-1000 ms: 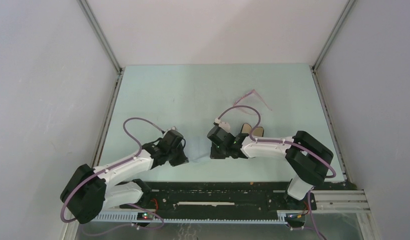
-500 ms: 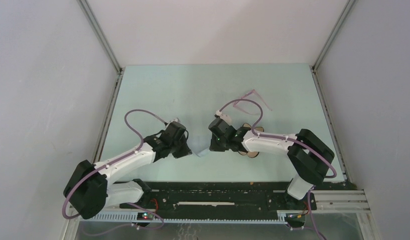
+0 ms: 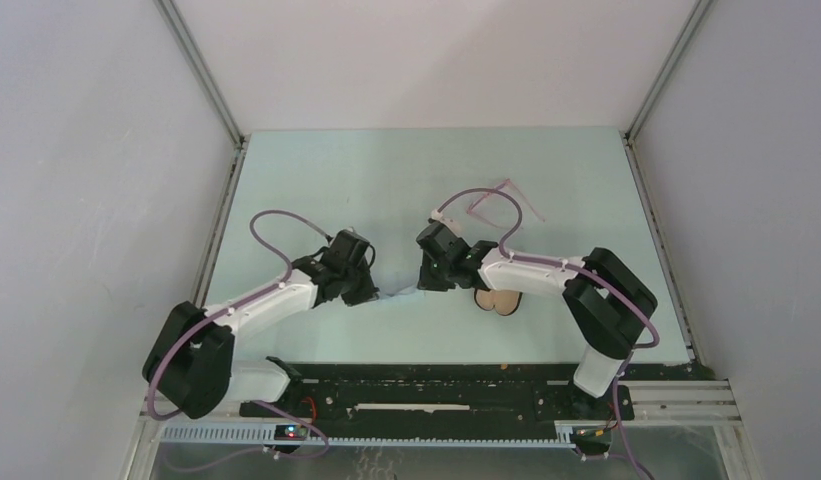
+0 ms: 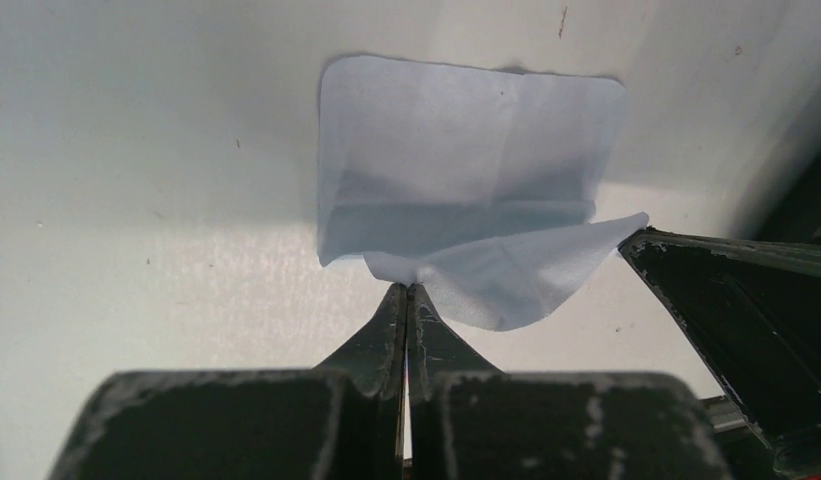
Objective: Organize the sunglasses
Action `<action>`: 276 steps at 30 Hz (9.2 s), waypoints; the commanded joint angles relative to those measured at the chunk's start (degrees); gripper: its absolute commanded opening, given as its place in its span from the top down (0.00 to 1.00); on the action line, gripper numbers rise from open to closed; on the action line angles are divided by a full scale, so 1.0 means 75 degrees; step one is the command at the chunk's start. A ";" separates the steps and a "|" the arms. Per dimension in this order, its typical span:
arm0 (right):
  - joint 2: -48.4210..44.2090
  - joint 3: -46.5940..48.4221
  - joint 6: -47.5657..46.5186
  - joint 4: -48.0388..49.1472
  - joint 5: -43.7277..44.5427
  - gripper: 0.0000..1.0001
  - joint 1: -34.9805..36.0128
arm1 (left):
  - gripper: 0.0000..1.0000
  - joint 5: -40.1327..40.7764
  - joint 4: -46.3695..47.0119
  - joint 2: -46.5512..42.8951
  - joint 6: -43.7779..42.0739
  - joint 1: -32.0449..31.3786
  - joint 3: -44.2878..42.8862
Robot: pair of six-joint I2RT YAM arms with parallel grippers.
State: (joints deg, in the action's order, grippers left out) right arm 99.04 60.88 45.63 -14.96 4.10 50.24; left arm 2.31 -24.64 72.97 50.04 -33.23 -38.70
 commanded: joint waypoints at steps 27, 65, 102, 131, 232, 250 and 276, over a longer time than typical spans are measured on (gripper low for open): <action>0.0716 0.0668 -0.0140 0.0188 -0.0400 1.00 -0.0404 | 1.00 0.0016 0.0157 0.0886 -0.0508 0.0505 -0.0739; 0.0794 0.0425 0.0338 0.0601 -0.1044 0.71 0.0005 | 0.63 -0.1066 0.0791 -0.0706 -0.0509 0.0505 0.0536; 0.0892 0.0689 0.0313 0.0727 -0.1290 0.72 -0.0168 | 0.65 -0.0893 0.0608 -0.0460 -0.0625 0.0505 0.0279; 0.1126 0.0682 0.0268 0.0568 -0.1085 0.73 -0.0235 | 0.67 -0.0881 0.1036 0.0727 -0.0744 0.0592 -0.0251; 0.0138 0.0282 0.0168 0.0255 -0.0876 0.74 -0.0516 | 0.70 -0.0906 0.0987 0.1280 -0.0870 0.0623 -0.0404; -0.2528 -0.1796 -0.0526 -0.0908 0.1059 0.46 -0.1900 | 0.61 -0.0006 -0.0441 -0.1394 -0.1203 0.0623 -0.0501; -0.1590 -0.1831 0.1893 0.2291 -0.0464 1.00 -0.2391 | 0.60 -0.0089 -0.0407 -0.1609 -0.1210 0.0616 -0.0204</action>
State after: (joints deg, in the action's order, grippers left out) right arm 85.36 46.17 51.70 -9.23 2.02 32.93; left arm 1.52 -28.14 62.02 41.78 -28.36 -41.91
